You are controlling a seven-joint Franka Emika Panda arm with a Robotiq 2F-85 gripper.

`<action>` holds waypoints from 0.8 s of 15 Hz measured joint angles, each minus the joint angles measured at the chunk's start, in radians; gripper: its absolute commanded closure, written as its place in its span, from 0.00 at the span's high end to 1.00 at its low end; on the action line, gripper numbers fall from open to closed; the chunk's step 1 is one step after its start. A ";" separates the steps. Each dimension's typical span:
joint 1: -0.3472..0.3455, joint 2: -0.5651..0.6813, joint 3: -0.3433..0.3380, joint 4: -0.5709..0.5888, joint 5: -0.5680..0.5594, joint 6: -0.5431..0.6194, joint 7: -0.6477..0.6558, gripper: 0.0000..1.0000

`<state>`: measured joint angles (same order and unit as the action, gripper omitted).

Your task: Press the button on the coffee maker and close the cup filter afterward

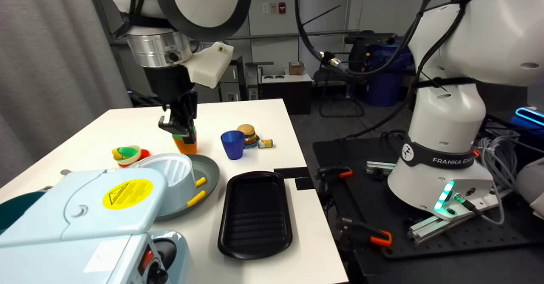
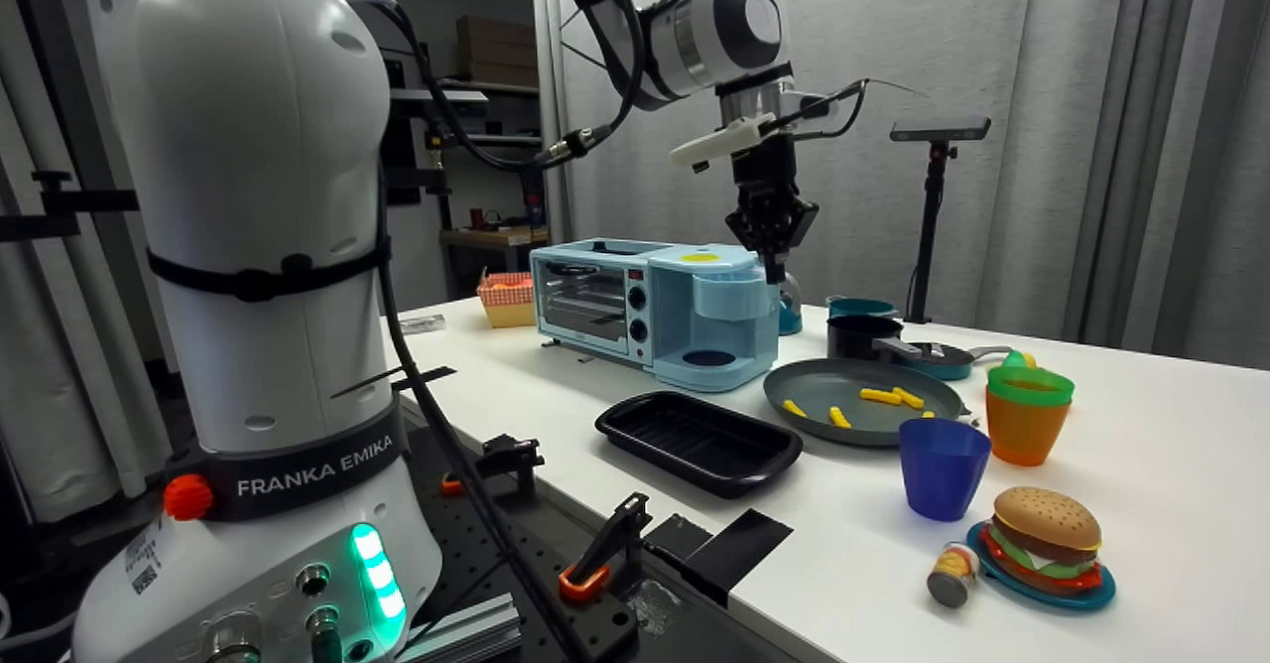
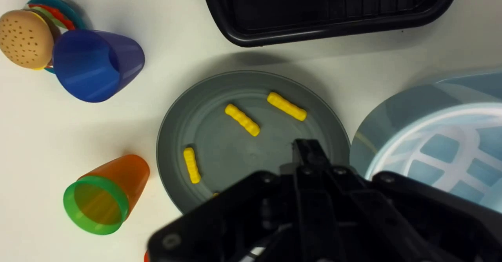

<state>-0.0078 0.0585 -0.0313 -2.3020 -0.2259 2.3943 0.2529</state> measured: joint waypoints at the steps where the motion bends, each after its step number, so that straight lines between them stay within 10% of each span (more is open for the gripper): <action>1: 0.000 0.012 -0.002 0.003 -0.001 0.014 0.004 0.00; 12: 0.001 0.116 -0.025 0.051 -0.017 0.122 0.075 0.00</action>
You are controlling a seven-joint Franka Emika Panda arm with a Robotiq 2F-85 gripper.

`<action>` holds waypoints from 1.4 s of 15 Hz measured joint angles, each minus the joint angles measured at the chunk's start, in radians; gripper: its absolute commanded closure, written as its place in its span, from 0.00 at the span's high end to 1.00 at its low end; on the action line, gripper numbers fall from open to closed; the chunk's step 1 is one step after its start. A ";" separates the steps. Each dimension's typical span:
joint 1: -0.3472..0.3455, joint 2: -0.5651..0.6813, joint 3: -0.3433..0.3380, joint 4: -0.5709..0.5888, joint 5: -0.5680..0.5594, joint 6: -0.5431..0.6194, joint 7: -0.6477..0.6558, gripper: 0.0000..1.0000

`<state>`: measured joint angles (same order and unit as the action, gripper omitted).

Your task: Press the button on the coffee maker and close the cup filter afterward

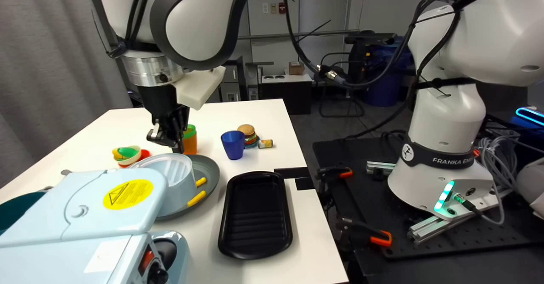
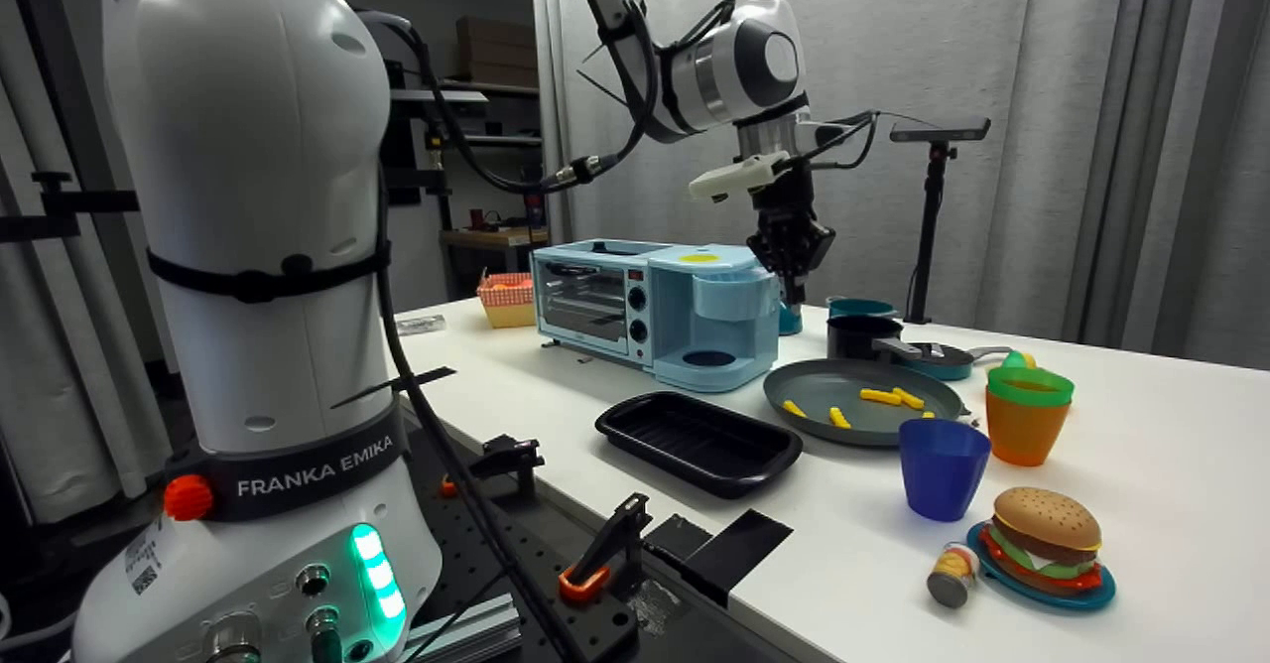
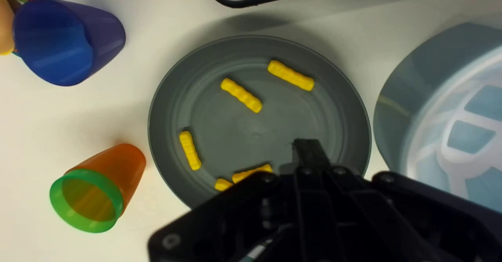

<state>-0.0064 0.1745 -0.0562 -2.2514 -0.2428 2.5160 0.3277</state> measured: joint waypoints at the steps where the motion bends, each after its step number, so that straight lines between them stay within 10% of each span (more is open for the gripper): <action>1: 0.001 0.004 -0.003 0.005 -0.002 0.002 0.010 0.00; 21: 0.078 0.032 0.038 0.024 -0.002 0.002 -0.012 0.00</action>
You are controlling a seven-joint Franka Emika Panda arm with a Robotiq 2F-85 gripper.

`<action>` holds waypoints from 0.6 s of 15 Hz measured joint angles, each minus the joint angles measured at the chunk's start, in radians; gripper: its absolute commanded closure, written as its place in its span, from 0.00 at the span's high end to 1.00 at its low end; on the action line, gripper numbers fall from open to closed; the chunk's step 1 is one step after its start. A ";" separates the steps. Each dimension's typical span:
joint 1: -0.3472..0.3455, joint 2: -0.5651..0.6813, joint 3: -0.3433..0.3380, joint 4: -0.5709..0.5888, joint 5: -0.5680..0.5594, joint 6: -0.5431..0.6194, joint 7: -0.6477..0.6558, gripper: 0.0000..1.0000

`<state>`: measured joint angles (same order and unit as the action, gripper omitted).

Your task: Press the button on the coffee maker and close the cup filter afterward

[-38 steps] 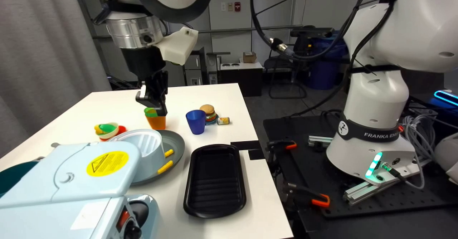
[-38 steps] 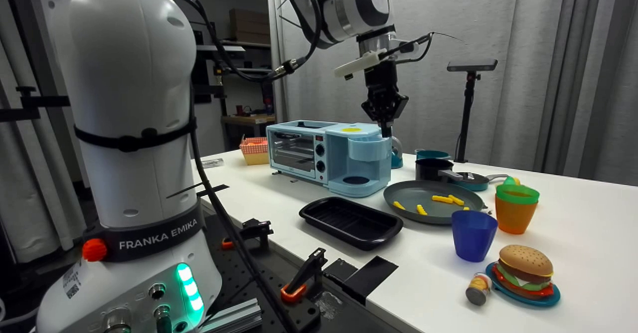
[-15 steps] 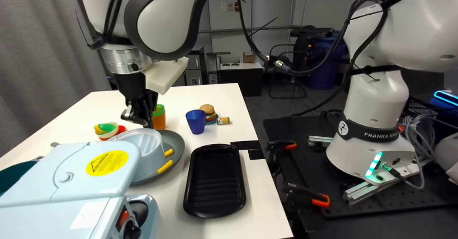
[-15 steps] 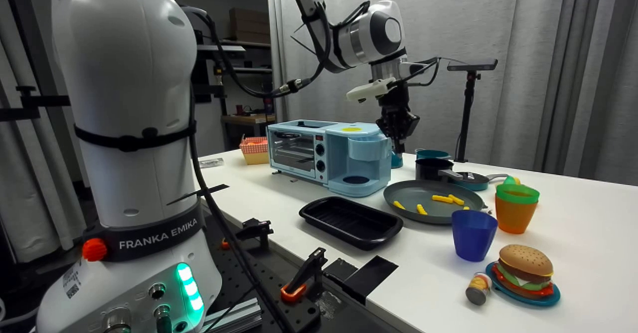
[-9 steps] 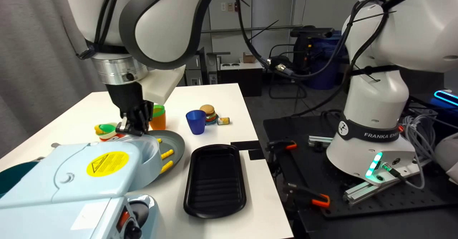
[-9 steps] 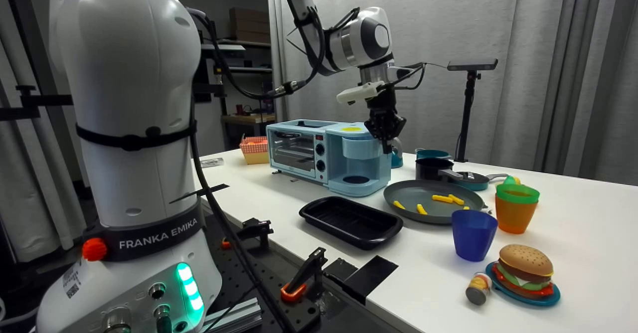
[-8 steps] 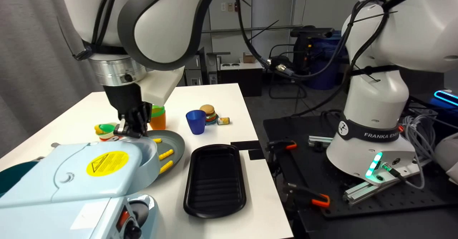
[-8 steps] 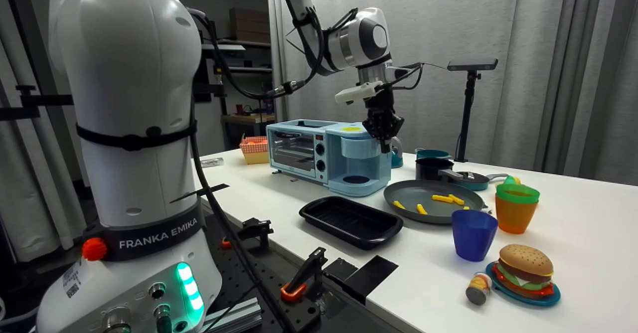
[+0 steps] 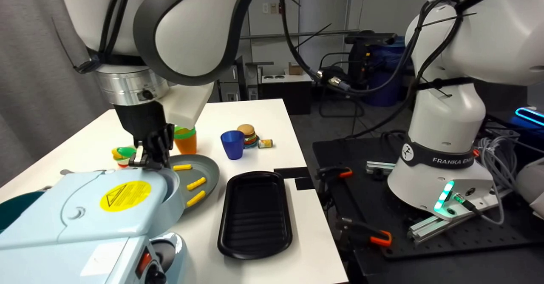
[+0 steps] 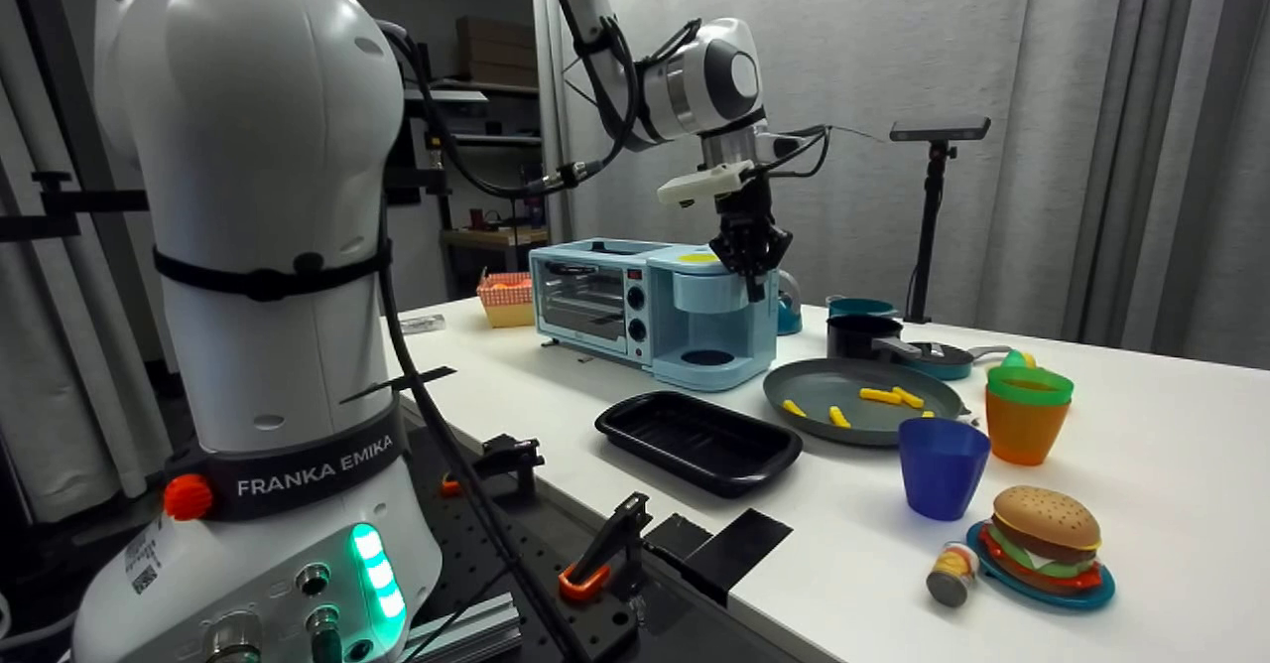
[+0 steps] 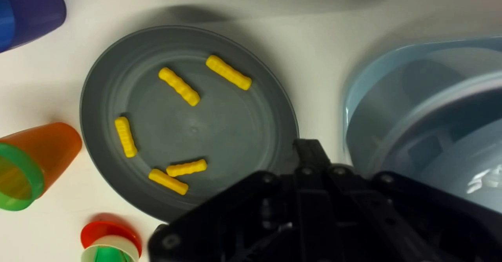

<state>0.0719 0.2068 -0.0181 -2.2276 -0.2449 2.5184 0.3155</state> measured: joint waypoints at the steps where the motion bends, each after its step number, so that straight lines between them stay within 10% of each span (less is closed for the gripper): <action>1: 0.000 -0.001 0.001 0.000 0.000 0.000 -0.005 0.00; 9: -0.047 -0.016 0.076 -0.008 0.352 0.001 -0.174 0.00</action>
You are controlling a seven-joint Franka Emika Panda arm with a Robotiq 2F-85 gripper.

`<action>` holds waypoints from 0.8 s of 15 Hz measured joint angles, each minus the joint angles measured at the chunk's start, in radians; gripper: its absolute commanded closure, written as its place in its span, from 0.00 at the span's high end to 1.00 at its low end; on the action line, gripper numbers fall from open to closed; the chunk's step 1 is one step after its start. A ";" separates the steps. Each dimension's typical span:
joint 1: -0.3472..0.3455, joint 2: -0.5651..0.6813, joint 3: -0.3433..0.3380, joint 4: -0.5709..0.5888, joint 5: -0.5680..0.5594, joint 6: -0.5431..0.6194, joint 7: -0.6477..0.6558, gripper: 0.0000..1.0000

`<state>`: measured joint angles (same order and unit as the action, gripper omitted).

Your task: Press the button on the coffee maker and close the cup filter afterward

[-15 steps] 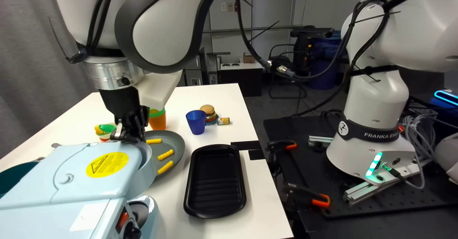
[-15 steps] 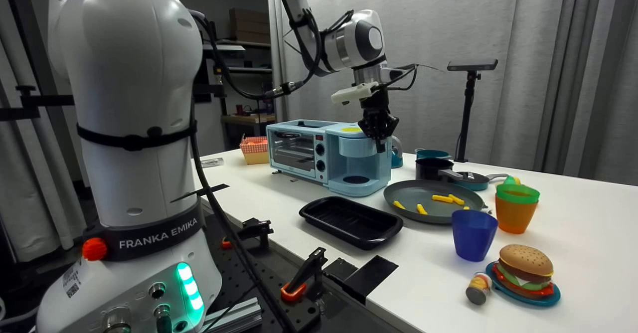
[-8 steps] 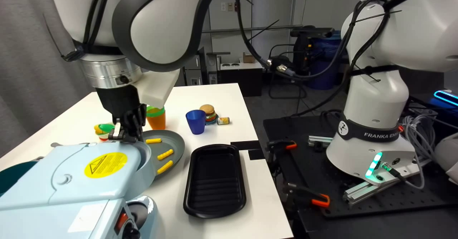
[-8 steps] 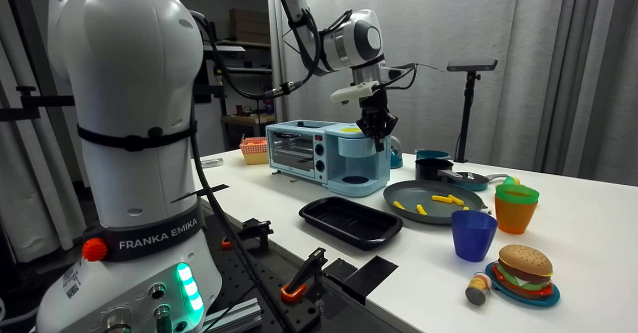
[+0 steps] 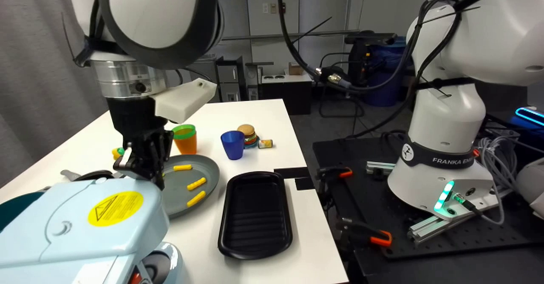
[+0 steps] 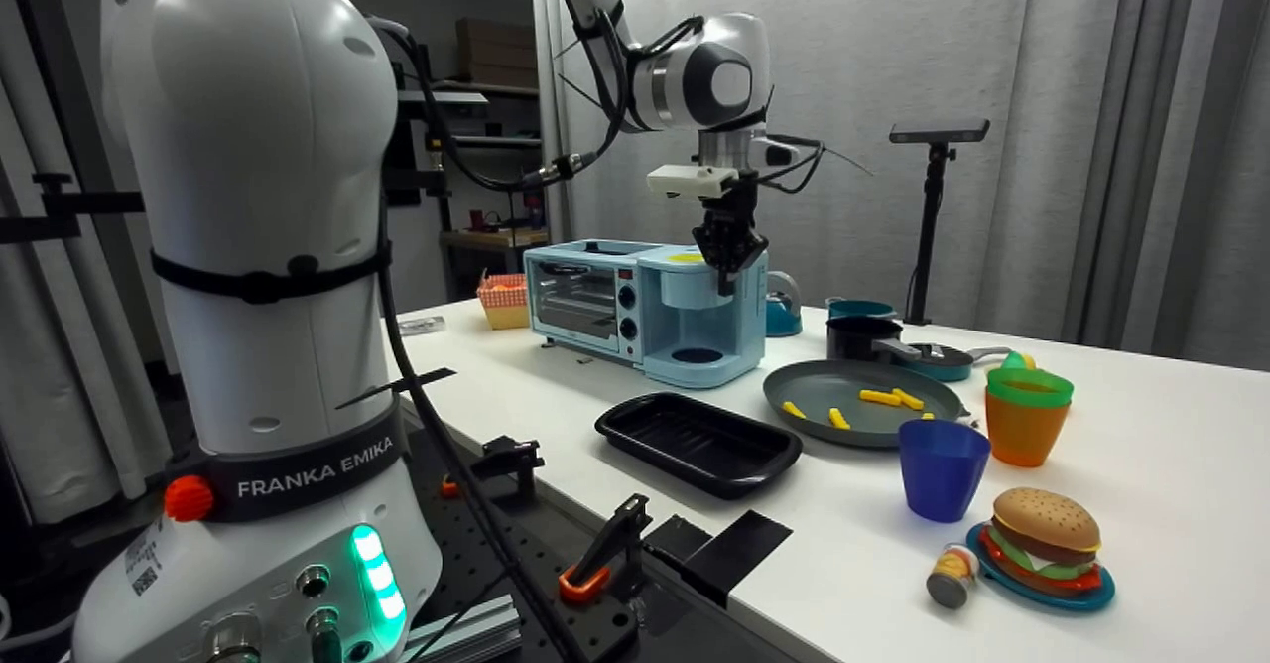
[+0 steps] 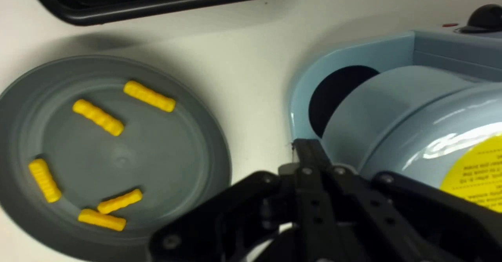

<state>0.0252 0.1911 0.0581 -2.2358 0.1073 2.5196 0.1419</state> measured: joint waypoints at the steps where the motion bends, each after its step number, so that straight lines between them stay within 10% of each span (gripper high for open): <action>1: -0.024 0.000 0.028 -0.004 0.078 0.000 -0.039 0.00; 6: -0.054 0.001 0.060 -0.027 0.410 0.000 -0.228 0.00; 12: -0.057 0.001 0.054 -0.039 0.521 0.000 -0.300 0.00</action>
<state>-0.0319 0.1918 0.1124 -2.2748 0.6282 2.5196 -0.1586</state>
